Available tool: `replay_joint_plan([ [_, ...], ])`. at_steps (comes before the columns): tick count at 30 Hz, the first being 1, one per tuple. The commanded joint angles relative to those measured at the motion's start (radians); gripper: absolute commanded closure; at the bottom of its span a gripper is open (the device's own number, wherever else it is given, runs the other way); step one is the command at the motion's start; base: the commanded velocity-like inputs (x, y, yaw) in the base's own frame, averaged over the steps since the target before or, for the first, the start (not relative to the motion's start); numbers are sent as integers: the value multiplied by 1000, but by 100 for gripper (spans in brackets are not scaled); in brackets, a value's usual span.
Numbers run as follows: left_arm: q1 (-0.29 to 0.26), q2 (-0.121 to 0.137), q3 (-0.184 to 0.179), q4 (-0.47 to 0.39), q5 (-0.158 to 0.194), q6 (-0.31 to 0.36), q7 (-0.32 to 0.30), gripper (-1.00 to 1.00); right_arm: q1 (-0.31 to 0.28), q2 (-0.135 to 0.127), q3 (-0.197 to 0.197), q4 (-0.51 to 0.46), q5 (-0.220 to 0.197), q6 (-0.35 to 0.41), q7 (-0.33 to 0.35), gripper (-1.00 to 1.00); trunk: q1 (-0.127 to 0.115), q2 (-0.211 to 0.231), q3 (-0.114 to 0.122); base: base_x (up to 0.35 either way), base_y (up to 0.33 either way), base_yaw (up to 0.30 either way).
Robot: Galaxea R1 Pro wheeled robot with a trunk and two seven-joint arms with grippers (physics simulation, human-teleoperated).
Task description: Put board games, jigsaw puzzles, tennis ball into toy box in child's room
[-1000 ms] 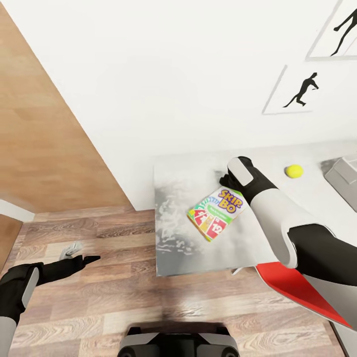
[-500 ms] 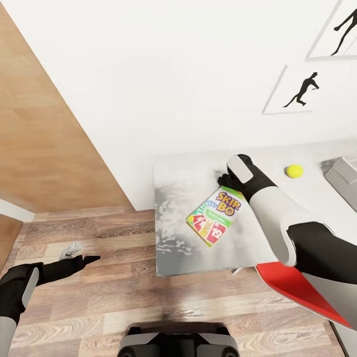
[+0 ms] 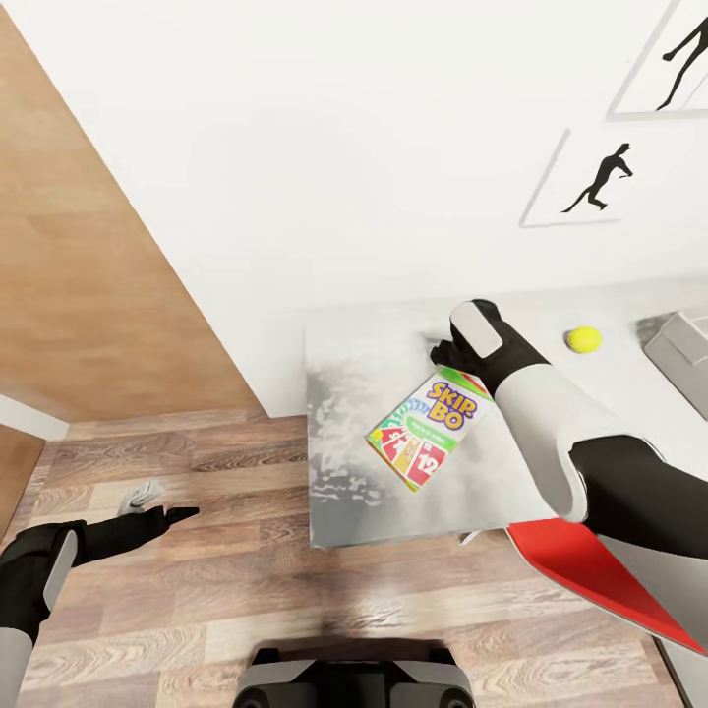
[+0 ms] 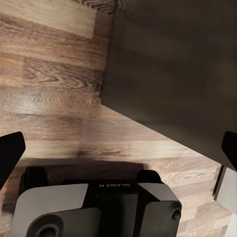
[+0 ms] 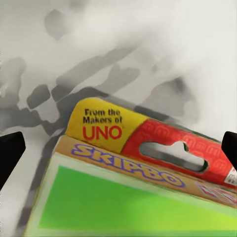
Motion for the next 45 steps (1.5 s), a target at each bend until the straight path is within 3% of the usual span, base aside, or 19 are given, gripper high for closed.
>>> replay_joint_plan([
  [1,-1,0,2,0,4,8,-2,-100,-4,-1,7,-1,-9,7,-8,-100,1,-2,-1,0,0,0],
  [9,-1,0,2,0,4,8,-2,-100,-17,0,1,4,-10,16,-26,-100,1,-2,-1,0,0,0],
  [19,-1,0,2,0,3,8,-2,-100,-20,8,-61,22,-10,45,-74,-100,1,-2,-1,0,0,0],
  [35,-1,-1,2,0,3,8,-2,-100,-20,15,-80,44,-10,54,-87,-100,1,-2,-1,0,0,0],
  [45,-1,-1,2,0,3,7,-2,-100,-20,21,-132,47,-12,83,-127,-100,1,-2,-1,0,0,0],
])
